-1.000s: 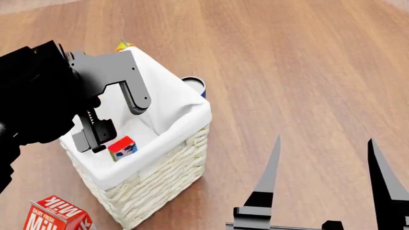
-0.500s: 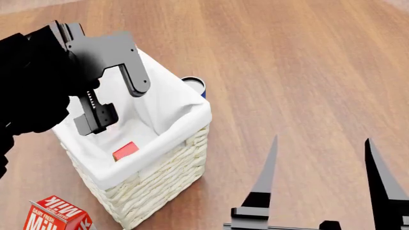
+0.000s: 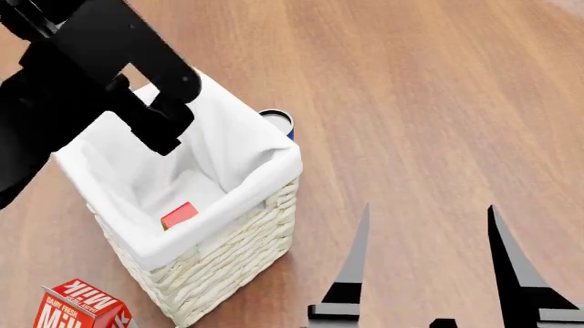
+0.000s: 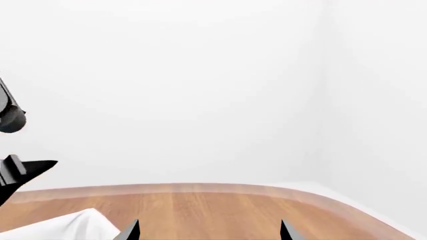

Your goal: Pick up the butter and put it in the basket.

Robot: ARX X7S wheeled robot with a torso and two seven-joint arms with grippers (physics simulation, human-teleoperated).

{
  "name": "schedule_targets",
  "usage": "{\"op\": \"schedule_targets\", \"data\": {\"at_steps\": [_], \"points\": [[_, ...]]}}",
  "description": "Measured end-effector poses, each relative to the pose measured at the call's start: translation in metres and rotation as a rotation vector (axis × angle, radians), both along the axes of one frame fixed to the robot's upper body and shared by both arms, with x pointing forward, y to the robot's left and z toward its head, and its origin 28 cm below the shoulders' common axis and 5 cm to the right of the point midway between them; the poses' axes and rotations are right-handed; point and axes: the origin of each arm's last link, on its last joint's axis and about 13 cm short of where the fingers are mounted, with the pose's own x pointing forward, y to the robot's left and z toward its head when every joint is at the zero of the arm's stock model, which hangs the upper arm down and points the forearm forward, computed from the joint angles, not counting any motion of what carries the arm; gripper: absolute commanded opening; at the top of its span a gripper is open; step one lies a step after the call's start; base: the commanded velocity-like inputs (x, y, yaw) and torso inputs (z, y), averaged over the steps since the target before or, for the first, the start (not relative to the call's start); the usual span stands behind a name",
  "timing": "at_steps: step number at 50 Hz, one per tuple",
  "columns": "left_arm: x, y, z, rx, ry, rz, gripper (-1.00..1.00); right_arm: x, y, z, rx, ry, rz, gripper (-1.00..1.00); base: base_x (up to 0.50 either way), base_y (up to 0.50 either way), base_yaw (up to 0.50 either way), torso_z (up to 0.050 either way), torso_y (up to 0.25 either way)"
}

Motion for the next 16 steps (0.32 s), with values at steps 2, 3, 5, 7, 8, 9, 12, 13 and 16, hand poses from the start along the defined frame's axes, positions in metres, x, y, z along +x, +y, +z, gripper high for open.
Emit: {"op": "schedule_targets", "data": {"at_steps": [2,3,5,7,8,9,12,13,16], "points": [[-0.009,0.0,-0.002,-0.052,-0.044,-0.003,1.0,0.0,0.0,0.0,0.0,0.001,0.001,1.0,0.0,0.0,0.0,0.0,0.0],[-0.014,0.0,-0.004,-0.076,-0.064,-0.005,1.0,0.0,0.001,0.0,-0.001,0.001,0.002,1.0,0.0,0.0,0.0,0.0,0.0],[-0.023,0.0,-0.008,-0.115,-0.101,-0.006,1.0,0.0,0.001,0.0,-0.001,0.001,0.002,1.0,0.0,0.0,0.0,0.0,0.0],[-0.031,0.0,-0.012,-0.151,-0.138,-0.005,1.0,0.0,0.001,0.0,-0.001,0.001,0.002,1.0,0.0,0.0,0.0,0.0,0.0],[-0.036,-0.001,-0.015,-0.17,-0.155,-0.005,1.0,0.0,0.001,0.0,-0.002,0.001,0.002,1.0,0.0,0.0,0.0,0.0,0.0],[-0.04,-0.001,-0.017,-0.189,-0.172,-0.005,1.0,0.0,0.001,0.0,-0.002,0.0,0.002,1.0,0.0,0.0,0.0,0.0,0.0],[-0.052,-0.003,-0.024,-0.237,-0.225,-0.008,1.0,0.0,0.0,0.0,-0.003,-0.001,0.0,1.0,0.0,0.0,0.0,0.0,0.0],[-0.056,-0.003,-0.027,-0.252,-0.242,-0.007,1.0,0.0,0.0,0.0,-0.004,-0.002,-0.001,1.0,0.0,0.0,0.0,0.0,0.0],[-0.065,-0.004,-0.035,-0.3,-0.283,-0.009,1.0,0.0,0.0,0.0,-0.005,-0.002,-0.003,1.0,0.0,0.0,0.0,0.0,0.0]]}}
